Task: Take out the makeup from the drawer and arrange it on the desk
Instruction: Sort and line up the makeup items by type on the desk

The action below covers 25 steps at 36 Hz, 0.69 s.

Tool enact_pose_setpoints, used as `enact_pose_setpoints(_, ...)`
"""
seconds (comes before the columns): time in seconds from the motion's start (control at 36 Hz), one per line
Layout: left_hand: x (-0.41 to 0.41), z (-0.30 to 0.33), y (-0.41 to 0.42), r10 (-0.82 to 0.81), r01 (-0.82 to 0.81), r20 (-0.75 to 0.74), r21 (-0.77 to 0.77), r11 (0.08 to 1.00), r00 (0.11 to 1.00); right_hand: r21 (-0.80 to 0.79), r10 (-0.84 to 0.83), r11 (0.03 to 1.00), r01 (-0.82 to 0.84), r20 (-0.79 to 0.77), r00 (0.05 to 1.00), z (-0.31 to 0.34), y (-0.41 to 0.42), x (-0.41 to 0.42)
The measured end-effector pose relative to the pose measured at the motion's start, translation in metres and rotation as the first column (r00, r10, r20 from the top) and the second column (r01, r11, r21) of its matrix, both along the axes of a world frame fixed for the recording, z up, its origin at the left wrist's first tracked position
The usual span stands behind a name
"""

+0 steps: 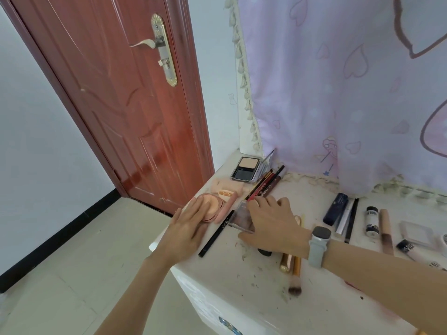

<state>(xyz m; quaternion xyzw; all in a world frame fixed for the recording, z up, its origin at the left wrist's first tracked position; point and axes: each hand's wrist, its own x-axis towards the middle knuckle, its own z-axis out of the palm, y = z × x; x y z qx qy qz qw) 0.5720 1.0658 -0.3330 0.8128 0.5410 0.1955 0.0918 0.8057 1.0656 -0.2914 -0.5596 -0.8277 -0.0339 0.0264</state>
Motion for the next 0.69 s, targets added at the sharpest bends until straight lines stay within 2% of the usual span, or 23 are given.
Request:
enact_pose_setpoints(0.08, 0.004, 0.0, 0.001, -0.001, 0.001, -0.022, -0.007, 1.0, 1.0, 0.048, 0.001, 0.999, -0.002, 0.011, 1.0, -0.005, -0.002, 0.003)
enact_pose_setpoints(0.28, 0.011, 0.002, 0.005, -0.017, 0.017, -0.043, -0.007, 1.0, 0.999, 0.048, 0.03, 0.998, -0.03, -0.001, 1.0, -0.007, -0.001, 0.021)
enact_pose_setpoints(0.47, 0.013, 0.002, 0.005, -0.018, 0.017, -0.034, -0.033, 0.999, 0.999, -0.086, 0.076, 0.993, -0.082, -0.069, 0.995, 0.001, 0.005, 0.036)
enact_pose_setpoints(0.53, 0.014, 0.004, 0.004, -0.024, 0.025, 0.024, -0.025, 0.999, 0.999, -0.113, 0.086, 0.988, -0.101, -0.123, 0.989, 0.003, 0.005, 0.038)
enact_pose_setpoints(0.58, 0.015, 0.006, 0.003, -0.008, 0.009, 0.144, -0.004, 1.0, 0.99, -0.118, 0.087, 0.986, -0.116, -0.229, 0.97, 0.004, 0.005, 0.039)
enact_pose_setpoints(0.69, 0.022, 0.013, -0.004, 0.108, -0.129, 0.384, 0.029, 0.991, 0.917, -0.122, 0.075, 0.981, -0.151, -0.477, 0.876, 0.011, 0.004, 0.048)
